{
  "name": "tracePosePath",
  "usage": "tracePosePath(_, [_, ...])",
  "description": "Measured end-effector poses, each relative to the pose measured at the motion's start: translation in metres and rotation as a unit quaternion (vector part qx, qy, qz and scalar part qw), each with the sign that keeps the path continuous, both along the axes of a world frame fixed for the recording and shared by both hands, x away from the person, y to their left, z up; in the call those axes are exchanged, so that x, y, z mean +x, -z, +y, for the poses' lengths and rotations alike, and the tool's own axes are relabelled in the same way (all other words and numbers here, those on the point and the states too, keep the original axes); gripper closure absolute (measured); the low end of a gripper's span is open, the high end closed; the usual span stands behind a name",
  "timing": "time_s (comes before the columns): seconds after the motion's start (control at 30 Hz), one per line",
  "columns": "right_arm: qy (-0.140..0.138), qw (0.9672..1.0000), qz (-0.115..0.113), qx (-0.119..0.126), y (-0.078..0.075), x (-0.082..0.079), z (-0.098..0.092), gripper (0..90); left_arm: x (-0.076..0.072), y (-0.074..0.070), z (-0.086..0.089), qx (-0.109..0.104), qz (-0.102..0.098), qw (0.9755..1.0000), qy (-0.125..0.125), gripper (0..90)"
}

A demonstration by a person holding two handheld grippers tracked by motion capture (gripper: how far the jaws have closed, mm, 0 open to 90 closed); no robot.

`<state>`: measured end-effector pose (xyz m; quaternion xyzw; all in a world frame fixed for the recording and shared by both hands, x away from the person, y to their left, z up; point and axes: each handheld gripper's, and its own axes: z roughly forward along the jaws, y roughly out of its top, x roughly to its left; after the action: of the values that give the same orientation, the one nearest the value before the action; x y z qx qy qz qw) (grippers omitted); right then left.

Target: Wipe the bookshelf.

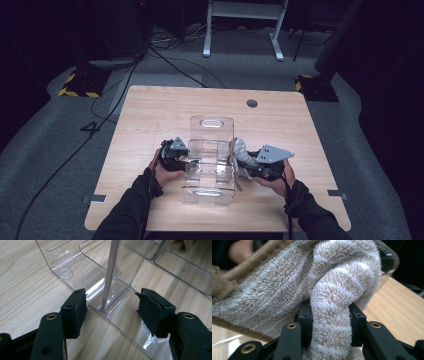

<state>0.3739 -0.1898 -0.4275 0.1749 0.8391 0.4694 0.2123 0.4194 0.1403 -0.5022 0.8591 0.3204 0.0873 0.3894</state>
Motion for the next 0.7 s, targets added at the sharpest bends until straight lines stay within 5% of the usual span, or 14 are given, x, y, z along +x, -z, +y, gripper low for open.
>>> tracePosePath(0.33, [0.060,0.9981,0.009,0.012,0.002,0.057,0.008,67.0,0.000,0.000,0.000,0.001,-0.002,1.0000,0.003,40.1])
tracePosePath(0.5, [0.056,0.9980,0.029,0.010,0.005,0.061,0.008,68.0,-0.001,0.000,0.000,0.003,-0.006,1.0000,0.004,40.1])
tracePosePath(0.7, [-0.007,0.9986,0.049,0.015,0.010,0.030,-0.001,68.3,-0.001,0.000,-0.001,0.004,-0.006,1.0000,0.004,40.0])
